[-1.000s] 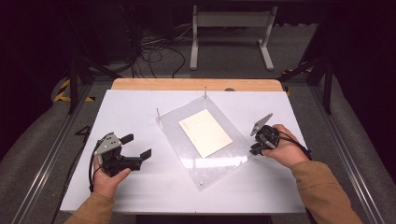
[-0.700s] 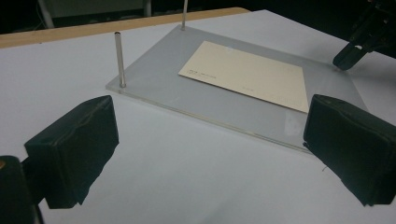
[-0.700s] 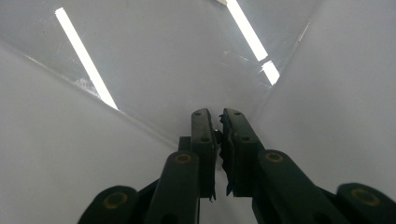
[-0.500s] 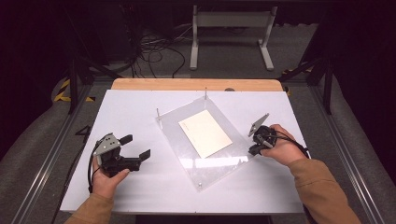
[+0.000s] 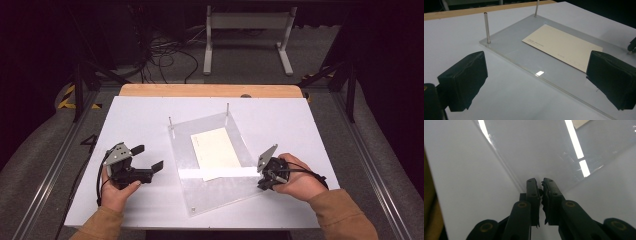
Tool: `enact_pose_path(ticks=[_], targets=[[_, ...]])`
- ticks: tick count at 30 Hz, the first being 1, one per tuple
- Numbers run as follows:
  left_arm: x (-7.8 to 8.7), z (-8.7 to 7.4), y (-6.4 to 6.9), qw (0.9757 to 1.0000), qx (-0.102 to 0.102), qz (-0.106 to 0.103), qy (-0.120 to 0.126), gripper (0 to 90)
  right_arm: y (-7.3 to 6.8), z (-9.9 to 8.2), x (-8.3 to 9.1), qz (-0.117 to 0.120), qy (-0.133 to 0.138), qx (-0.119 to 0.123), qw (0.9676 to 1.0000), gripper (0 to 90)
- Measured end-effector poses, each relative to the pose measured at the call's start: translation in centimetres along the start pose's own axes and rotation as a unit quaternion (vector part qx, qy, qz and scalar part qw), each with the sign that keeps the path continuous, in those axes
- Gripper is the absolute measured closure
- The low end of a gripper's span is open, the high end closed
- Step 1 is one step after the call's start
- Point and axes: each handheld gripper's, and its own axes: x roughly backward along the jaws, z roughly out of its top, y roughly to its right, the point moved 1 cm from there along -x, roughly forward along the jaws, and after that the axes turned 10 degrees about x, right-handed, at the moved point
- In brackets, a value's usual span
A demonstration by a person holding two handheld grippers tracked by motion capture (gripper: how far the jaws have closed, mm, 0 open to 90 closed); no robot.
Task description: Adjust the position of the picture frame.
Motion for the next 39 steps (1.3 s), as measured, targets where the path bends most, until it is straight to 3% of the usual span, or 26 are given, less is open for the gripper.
enact_pose_path(ticks=[4,8,12,15,17,18,19,20,21,23,25,28,30,31,32,33,34,35,36,37,38,39], targets=[[-0.1,0.0,0.0,1.0000,0.000,-0.001,-0.001,3.8,-2.2,1.3,-0.5,0.026,0.003,0.031,0.9992,83.0],[-0.2,0.0,0.0,1.0000,0.000,-0.001,-0.003,3.8,-3.5,2.2,-0.9,0.044,0.004,0.048,0.9979,82.9],[-0.2,-0.1,-0.1,1.0000,0.000,-0.001,-0.003,3.8,-4.3,2.8,-1.2,0.062,0.013,0.061,0.9961,82.8],[-0.1,0.0,-0.1,1.0000,0.000,0.000,-0.004,3.9,-4.1,2.8,-1.3,0.075,0.027,0.056,0.9952,82.6],[0.1,-0.1,0.0,1.0000,0.001,0.003,-0.002,3.9,-3.4,2.3,-1.3,0.098,0.057,0.039,0.9928,80.2],[0.1,-0.2,0.0,1.0000,0.001,0.003,-0.001,3.9,-2.9,2.1,-1.1,0.098,0.081,0.034,0.9913,79.7],[0.1,-0.2,0.0,1.0000,0.001,0.003,-0.001,3.9,-2.9,2.1,-1.1,0.098,0.081,0.034,0.9913,79.7],[0.3,-0.4,-0.1,1.0000,0.004,0.005,-0.003,3.9,-1.8,1.8,-0.1,0.066,0.122,0.027,0.9900,71.8],[0.5,-0.4,-0.2,1.0000,0.004,0.007,-0.004,3.9,-1.1,1.8,0.5,0.041,0.147,0.016,0.9881,69.4],[0.8,-0.7,-0.2,0.9999,0.006,0.013,-0.003,3.9,0.5,1.7,1.5,0.001,0.196,-0.009,0.9806,68.9],[1.3,-0.9,-0.2,0.9998,0.006,0.017,-0.001,3.9,2.4,1.7,2.1,-0.043,0.227,-0.035,0.9723,68.2],[1.9,-1.1,-0.4,0.9996,0.013,0.026,0.005,4.0,5.3,1.8,2.3,-0.109,0.255,-0.063,0.9586,64.7],[2.1,-1.0,-0.6,0.9993,0.021,0.031,0.009,4.1,7.5,1.8,1.9,-0.145,0.261,-0.076,0.9514,64.9],[2.1,-1.0,-0.6,0.9993,0.021,0.031,0.009,4.2,7.5,1.8,1.9,-0.145,0.261,-0.076,0.9514,64.9],[2.2,-0.9,-0.6,0.9992,0.024,0.031,0.011,4.2,8.6,1.7,1.7,-0.160,0.264,-0.085,0.9475,65.2],[2.2,-0.9,-0.5,0.9991,0.024,0.034,0.010,4.3,10.4,1.7,1.1,-0.178,0.269,-0.103,0.9407,65.3],[2.2,-1.3,-0.4,0.9990,0.022,0.040,0.005,4.3,11.2,1.8,0.9,-0.186,0.273,-0.110,0.9372,64.6],[2.2,-1.3,-0.4,0.9990,0.022,0.040,0.005,4.3,11.2,1.8,0.9,-0.186,0.273,-0.110,0.9372,64.6],[2.2,-1.6,-0.3,0.9990,0.018,0.042,0.001,4.3,11.9,2.0,0.6,-0.194,0.276,-0.116,0.9341,64.2],[2.3,-2.0,-0.2,0.9988,0.014,0.047,-0.009,4.3,13.3,2.3,0.1,-0.202,0.285,-0.127,0.9284,62.0],[2.3,-2.3,-0.3,0.9987,0.016,0.048,-0.008,4.3,14.0,2.4,-0.1,-0.205,0.290,-0.136,0.9247,60.9],[2.3,-2.3,-0.3,0.9987,0.016,0.048,-0.008,4.3,14.0,2.4,-0.1,-0.205,0.290,-0.136,0.9247,60.9]])
